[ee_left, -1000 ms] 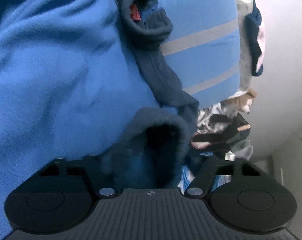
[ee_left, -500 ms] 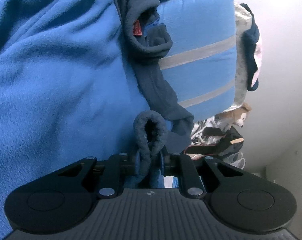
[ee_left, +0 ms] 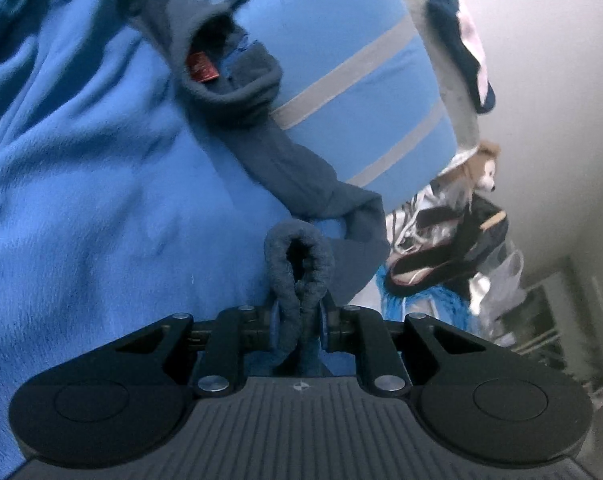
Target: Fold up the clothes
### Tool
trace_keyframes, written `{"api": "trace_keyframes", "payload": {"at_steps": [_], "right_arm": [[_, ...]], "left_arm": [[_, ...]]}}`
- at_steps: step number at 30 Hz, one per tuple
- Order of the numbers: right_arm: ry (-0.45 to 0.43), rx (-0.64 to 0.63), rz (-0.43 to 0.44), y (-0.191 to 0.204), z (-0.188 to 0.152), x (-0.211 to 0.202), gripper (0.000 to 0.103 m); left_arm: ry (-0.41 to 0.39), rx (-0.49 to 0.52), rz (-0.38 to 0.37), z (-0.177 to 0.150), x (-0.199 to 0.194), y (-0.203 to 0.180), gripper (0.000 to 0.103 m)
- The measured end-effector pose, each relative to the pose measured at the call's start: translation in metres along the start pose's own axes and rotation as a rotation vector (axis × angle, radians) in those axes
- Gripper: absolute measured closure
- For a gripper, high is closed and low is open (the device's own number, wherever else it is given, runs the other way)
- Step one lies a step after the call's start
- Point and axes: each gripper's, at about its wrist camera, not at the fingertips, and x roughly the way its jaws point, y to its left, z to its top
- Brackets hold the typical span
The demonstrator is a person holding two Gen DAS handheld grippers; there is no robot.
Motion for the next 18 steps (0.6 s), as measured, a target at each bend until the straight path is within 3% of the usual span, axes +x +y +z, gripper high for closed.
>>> {"api": "trace_keyframes", "payload": {"at_steps": [1,2,5,6,9,15,18], "right_arm": [[-0.001,-0.007,-0.001,0.001,0.000,0.000,0.075],[-0.004,-0.019,-0.005,0.003,0.000,0.000,0.079],[-0.030,-0.100,-0.057,0.013,-0.002,-0.004,0.086],[-0.039,-0.122,-0.075,0.015,-0.003,-0.005,0.086],[-0.054,-0.171,-0.122,0.020,-0.005,-0.007,0.087],[-0.085,-0.149,-0.222,0.007,-0.004,-0.009,0.090],[-0.104,-0.121,-0.323,-0.020,-0.004,-0.010,0.090]], "left_arm": [[-0.005,0.010,0.010,0.000,0.000,-0.002,0.084],[-0.010,0.020,0.019,0.000,-0.001,-0.003,0.083],[-0.005,-0.066,0.040,0.005,-0.002,0.008,0.048],[-0.004,-0.101,0.042,0.007,-0.002,0.013,0.044],[-0.029,-0.158,0.054,0.013,-0.008,0.024,0.039],[-0.136,-0.330,-0.070,0.023,-0.030,0.044,0.032],[-0.135,-0.337,-0.038,0.023,-0.029,0.048,0.032]]}}
